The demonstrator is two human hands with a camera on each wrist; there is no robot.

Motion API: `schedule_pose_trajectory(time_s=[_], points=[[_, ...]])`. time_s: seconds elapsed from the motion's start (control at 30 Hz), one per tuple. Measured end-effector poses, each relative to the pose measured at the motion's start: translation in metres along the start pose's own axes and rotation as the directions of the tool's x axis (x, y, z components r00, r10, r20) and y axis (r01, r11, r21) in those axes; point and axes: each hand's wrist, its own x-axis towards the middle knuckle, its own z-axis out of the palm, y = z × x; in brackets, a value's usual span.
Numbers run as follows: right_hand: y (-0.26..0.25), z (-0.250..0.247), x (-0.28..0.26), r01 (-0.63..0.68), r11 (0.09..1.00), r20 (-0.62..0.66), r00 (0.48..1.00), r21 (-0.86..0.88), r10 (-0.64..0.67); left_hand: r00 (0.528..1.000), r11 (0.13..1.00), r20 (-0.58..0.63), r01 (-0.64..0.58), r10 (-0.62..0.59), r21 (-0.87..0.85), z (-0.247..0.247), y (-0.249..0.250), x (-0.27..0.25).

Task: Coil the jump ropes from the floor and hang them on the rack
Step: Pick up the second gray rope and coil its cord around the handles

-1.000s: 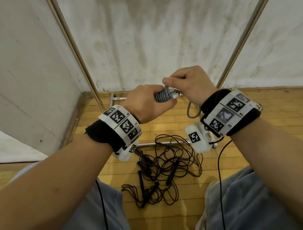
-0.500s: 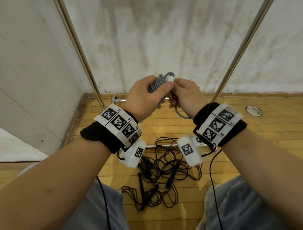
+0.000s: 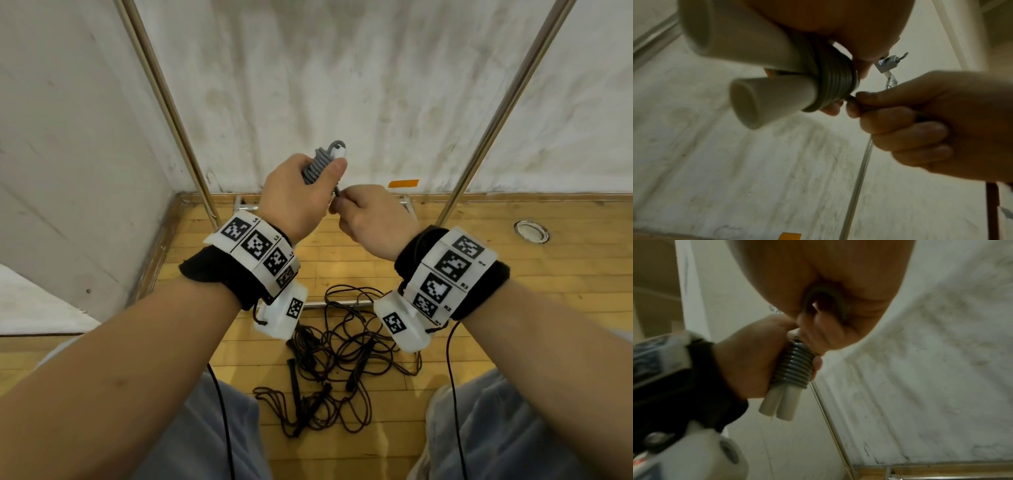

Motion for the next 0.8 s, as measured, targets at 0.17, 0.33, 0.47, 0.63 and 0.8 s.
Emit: schedule_pose_trajectory(time_s=[0.17,0.33,0.47,0.63,0.8], points=[[0.005,-0.002,0.002,0.049,0.973,-0.058,0.996,-0.227,-0.064,0.998,0.968,-0.004,-0.056,0.058,0.246,0.001,-0.011,0.003],[0.011,-0.001,0.000,0.079,0.935,-0.098,0.988,-0.345,-0.120,0.996,0.994,0.082,0.015,-0.024,0.109,0.004,-0.011,0.003],[0.017,-0.008,0.001,0.040,0.938,-0.130,0.988,-0.344,-0.089,0.961,0.999,0.273,0.041,-0.034,-0.020,0.003,-0.007,-0.002],[0.019,-0.014,-0.001,0.030,0.951,-0.112,0.991,-0.309,-0.068,0.943,0.988,0.332,0.084,-0.038,-0.126,-0.005,-0.008,-0.001],[0.016,-0.012,-0.003,0.101,0.952,-0.122,0.982,-0.289,-0.142,0.948,0.986,0.319,0.071,-0.019,-0.152,-0.003,-0.008,-0.001]])
